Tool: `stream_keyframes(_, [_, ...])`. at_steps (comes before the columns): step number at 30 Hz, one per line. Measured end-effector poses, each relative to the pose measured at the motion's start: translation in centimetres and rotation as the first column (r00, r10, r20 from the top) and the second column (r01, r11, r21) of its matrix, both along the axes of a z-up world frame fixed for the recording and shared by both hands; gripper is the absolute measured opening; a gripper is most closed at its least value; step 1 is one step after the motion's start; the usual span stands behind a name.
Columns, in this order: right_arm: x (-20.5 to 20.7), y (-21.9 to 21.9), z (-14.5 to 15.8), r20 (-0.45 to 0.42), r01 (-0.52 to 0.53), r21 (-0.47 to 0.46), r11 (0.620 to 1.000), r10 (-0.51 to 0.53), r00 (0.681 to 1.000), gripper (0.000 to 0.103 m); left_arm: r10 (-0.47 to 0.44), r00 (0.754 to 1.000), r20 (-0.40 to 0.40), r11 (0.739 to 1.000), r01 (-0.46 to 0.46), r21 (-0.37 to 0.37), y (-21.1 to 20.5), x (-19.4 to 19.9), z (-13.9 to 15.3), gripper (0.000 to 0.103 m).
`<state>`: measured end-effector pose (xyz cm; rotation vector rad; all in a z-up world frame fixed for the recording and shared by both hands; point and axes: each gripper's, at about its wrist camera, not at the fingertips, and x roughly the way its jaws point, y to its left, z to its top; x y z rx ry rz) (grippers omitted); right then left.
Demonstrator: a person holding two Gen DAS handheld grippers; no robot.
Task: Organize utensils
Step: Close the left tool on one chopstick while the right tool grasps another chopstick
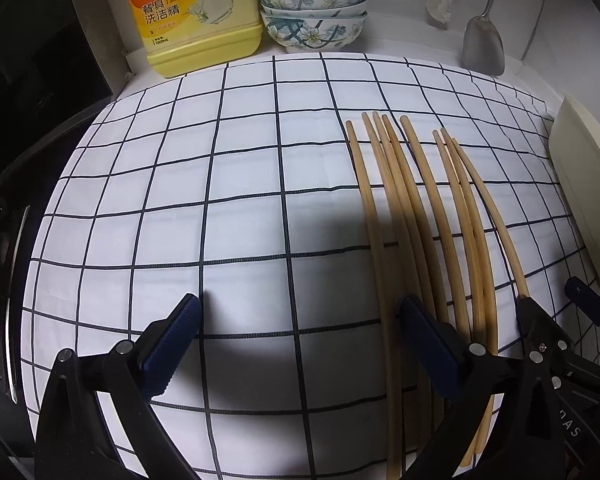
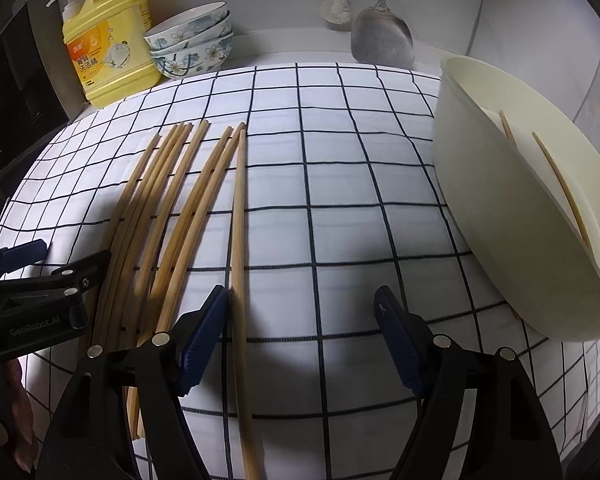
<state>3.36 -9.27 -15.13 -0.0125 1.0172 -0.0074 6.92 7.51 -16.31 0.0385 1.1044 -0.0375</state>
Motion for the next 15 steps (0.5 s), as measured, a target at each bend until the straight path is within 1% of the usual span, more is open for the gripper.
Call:
stream_keyframes(3, [0.3,0.4,0.0,0.008,-0.020,-0.015,1.000,0.020,1.000,0.070,-0.001,1.000,0.001,1.000,0.001,0.005,-0.2,0.5,0.1,0.096])
stream_keyframes(4, [0.4,0.5,0.0,0.011,-0.027,-0.015,1.000,0.027,1.000,0.069,-0.002,1.000,0.002,1.000,0.002,0.007,-0.3,0.6,0.1,0.095])
stream_keyframes(6, [0.5,0.7,0.0,0.017,-0.041,-0.014,0.999,0.041,0.999,0.061,-0.013,1.000,0.006,1.000,0.013,-0.002,-0.6,0.6,0.3,0.089])
stream_keyframes(7, [0.5,1.0,0.0,0.021,-0.053,-0.016,0.998,0.053,0.998,0.059,-0.018,1.000,0.008,1.000,0.018,-0.005,-0.7,0.7,0.4,0.084])
stream_keyframes(8, [0.5,1.2,0.1,0.024,-0.064,-0.020,0.998,0.064,0.998,0.054,-0.024,1.000,0.010,1.000,0.024,-0.007,-0.8,0.7,0.5,0.078])
stream_keyframes(9, [0.6,1.5,0.1,0.026,-0.080,-0.027,0.996,0.080,0.996,0.049,-0.031,0.999,0.013,0.999,0.031,-0.010,-1.0,0.6,0.5,0.075])
stream_keyframes(10, [0.5,1.7,0.2,0.027,-0.091,-0.028,0.995,0.092,0.995,0.046,-0.039,0.999,0.017,0.999,0.039,-0.013,-1.2,0.6,0.7,0.069])
stream_keyframes(11, [0.5,1.8,0.2,0.027,-0.105,-0.024,0.994,0.105,0.994,0.038,-0.046,0.999,0.020,0.999,0.046,-0.013,-1.4,0.5,0.7,0.062])
stream_keyframes(12, [0.5,2.0,0.3,0.027,-0.116,-0.023,0.993,0.116,0.993,0.032,-0.053,0.998,0.023,0.998,0.054,-0.015,-1.7,0.4,0.8,0.058])
stream_keyframes(13, [0.4,2.2,0.3,0.027,-0.128,-0.027,0.991,0.129,0.991,0.028,-0.062,0.998,0.026,0.998,0.062,-0.016,-1.9,0.3,1.0,0.049])
stream_keyframes(14, [0.4,2.5,0.3,0.027,-0.138,-0.029,0.990,0.139,0.990,0.022,-0.066,0.997,0.029,0.998,0.067,-0.017,-2.1,0.1,1.0,0.041])
stream_keyframes(15, [0.3,2.8,0.3,0.028,-0.147,-0.035,0.989,0.148,0.989,0.013,-0.075,0.997,0.032,0.997,0.075,-0.021,-2.3,0.0,1.1,0.037])
